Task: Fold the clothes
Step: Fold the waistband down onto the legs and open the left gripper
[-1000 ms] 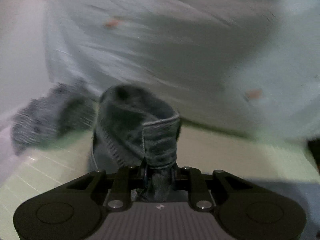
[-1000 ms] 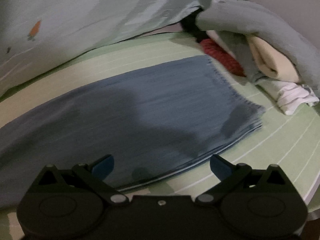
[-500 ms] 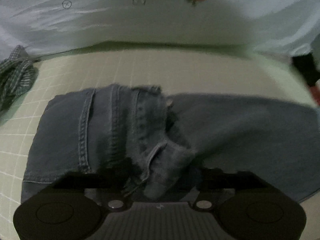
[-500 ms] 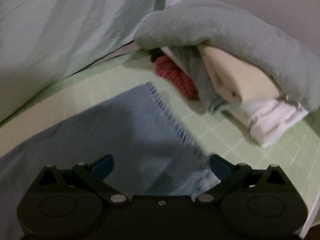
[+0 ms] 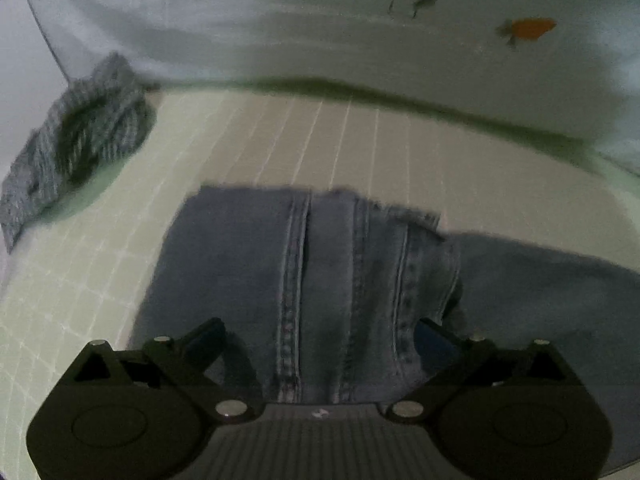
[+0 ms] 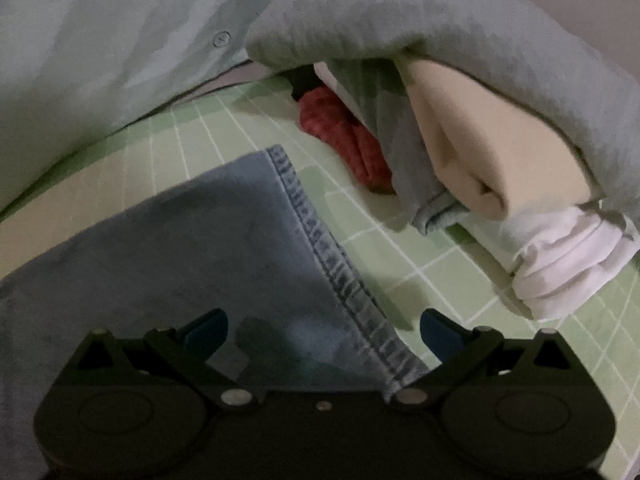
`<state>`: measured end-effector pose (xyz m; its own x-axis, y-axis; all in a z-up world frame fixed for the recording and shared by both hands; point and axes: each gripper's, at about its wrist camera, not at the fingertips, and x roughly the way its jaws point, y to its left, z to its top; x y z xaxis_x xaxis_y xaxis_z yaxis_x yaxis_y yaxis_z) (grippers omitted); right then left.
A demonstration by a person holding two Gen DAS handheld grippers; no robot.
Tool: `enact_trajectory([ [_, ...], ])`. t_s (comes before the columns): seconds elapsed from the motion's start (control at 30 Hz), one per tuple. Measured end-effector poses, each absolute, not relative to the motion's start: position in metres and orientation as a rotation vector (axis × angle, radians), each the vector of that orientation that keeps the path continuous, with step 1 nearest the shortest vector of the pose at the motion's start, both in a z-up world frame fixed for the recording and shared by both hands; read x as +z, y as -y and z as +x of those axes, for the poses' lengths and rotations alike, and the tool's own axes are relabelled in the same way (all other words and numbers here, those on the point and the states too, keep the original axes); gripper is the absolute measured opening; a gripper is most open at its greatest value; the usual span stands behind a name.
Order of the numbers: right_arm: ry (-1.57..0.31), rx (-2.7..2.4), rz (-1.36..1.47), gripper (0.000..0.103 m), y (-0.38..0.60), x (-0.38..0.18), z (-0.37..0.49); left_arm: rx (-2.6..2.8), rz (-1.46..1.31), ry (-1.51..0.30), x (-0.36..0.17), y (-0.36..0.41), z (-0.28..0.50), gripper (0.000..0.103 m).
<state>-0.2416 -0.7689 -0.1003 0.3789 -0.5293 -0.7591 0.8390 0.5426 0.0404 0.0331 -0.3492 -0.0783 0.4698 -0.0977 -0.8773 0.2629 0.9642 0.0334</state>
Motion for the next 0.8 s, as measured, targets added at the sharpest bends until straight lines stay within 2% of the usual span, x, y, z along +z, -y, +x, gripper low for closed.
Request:
enact_trajectory([
  [0.23,-0.791,-0.899,0.46,0.103,0.773,-0.106,-0.241,-0.196,0.265,-1.079,-0.093,0.362,0.03,0.102],
  [0.5,-0.827,-0.864,0.456,0.103,0.777,-0.104,-0.238,-0.177,0.248,-1.071,-0.091,0.366,0.031,0.102],
  [0.53,-0.835,-0.857,0.457,0.1,0.777,-0.103,-0.237,-0.175,0.239,-1.068,-0.091,0.366,0.031,0.102],
  [0.6,-0.837,-0.822,0.444,0.084,0.775,-0.099,-0.234,-0.174,0.212,-1.06,-0.089,0.364,0.03,0.102],
  [0.63,-0.838,-0.798,0.436,0.072,0.773,-0.097,-0.232,-0.177,0.192,-1.054,-0.087,0.362,0.03,0.102],
  [0.7,-0.838,-0.751,0.433,0.041,0.77,-0.092,-0.23,-0.186,0.154,-1.041,-0.084,0.358,0.028,0.102],
  [0.73,-0.833,-0.728,0.446,0.018,0.77,-0.09,-0.228,-0.193,0.138,-1.033,-0.081,0.356,0.026,0.102],
  [0.8,-0.849,-0.729,0.43,0.016,0.767,-0.087,-0.222,-0.206,0.118,-1.018,-0.076,0.351,0.022,0.102],
])
